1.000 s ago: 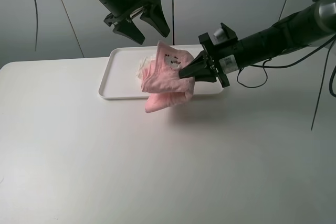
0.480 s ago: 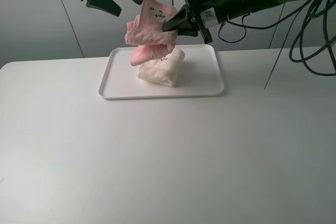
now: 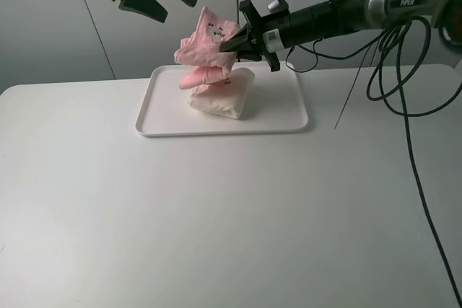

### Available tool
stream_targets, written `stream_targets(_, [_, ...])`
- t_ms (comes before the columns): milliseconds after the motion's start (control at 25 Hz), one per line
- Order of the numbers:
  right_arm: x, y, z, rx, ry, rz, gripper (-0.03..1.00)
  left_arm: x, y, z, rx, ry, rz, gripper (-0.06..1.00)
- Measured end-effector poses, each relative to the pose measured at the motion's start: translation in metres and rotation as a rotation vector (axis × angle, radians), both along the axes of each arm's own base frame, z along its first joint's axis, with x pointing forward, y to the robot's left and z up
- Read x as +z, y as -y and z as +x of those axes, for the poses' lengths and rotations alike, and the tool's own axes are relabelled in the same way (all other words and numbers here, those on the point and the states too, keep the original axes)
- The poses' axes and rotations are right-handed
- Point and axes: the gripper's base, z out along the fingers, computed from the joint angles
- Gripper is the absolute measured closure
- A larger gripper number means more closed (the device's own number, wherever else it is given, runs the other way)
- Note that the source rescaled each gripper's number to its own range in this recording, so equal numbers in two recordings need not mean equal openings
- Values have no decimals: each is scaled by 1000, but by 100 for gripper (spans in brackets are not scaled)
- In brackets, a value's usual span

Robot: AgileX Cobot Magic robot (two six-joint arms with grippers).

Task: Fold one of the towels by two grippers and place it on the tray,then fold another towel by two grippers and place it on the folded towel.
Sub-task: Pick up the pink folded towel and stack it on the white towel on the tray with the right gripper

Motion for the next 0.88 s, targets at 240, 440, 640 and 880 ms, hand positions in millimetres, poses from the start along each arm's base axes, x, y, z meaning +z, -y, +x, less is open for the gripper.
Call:
stream_targets(240, [-34, -4, 0, -11, -45, -93, 88, 0, 0, 0, 0, 0, 0, -4])
stream_targets(440, [-46, 2, -4, 26, -69, -235, 88, 0, 0, 0, -3, 2, 1, -4])
stream_targets(640, [-49, 5, -4, 20, -81, -277, 88, 0, 0, 0, -8, 7, 2, -4])
stream_targets(880, [-42, -1, -4, 33, -63, -180, 16, 0, 0, 0, -8, 7, 3, -4])
